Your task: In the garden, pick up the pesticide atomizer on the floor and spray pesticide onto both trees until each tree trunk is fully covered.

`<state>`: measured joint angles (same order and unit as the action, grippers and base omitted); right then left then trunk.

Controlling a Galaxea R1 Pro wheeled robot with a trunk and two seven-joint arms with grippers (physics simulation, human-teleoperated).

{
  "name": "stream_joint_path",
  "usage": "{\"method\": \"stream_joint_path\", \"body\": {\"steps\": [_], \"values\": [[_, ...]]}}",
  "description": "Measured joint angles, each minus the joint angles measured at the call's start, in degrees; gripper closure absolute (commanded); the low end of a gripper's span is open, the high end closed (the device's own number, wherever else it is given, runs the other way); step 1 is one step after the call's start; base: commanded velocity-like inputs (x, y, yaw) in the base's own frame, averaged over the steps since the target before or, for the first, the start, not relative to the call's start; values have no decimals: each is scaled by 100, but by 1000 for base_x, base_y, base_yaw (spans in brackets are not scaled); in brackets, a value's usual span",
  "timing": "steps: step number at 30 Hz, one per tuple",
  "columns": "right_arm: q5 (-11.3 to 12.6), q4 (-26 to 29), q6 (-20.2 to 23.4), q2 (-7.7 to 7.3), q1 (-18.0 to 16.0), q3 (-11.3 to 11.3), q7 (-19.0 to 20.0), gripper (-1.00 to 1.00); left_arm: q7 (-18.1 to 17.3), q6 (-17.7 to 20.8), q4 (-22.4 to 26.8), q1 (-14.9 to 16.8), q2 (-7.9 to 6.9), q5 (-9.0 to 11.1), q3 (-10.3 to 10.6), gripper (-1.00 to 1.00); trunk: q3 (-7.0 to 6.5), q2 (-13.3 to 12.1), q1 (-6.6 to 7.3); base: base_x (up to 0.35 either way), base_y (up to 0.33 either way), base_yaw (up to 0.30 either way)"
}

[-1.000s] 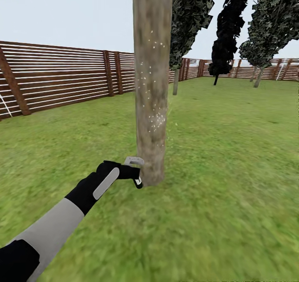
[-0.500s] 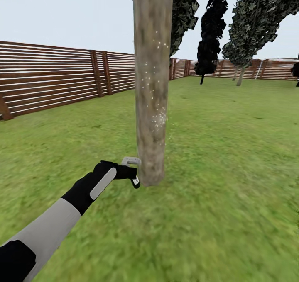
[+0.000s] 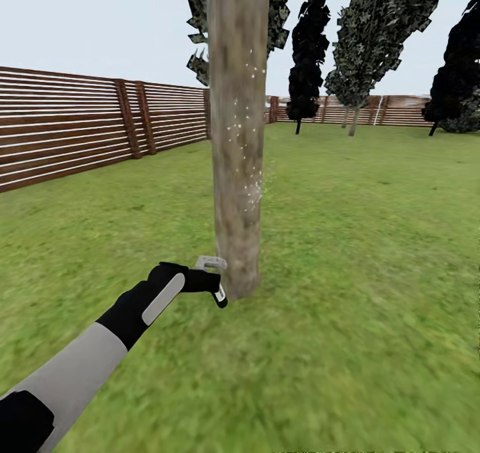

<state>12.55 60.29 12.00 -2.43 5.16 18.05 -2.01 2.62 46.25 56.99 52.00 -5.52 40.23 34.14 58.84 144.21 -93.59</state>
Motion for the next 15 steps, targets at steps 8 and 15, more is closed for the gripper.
{"method": "stream_joint_path", "body": {"steps": [8, 15], "values": [[-4, 2, -3, 23, 87, -4, 9, 100, -109, 4, 12, 0, -126, 10, 7, 100, 0, 0, 0, 0, 331, -171], [-12, 8, -3, 30, 117, -8, 9, 100, -113, 6, 16, -11, -142, 15, 9, 100, 0, 0, 0, 0, 333, -131]]}}
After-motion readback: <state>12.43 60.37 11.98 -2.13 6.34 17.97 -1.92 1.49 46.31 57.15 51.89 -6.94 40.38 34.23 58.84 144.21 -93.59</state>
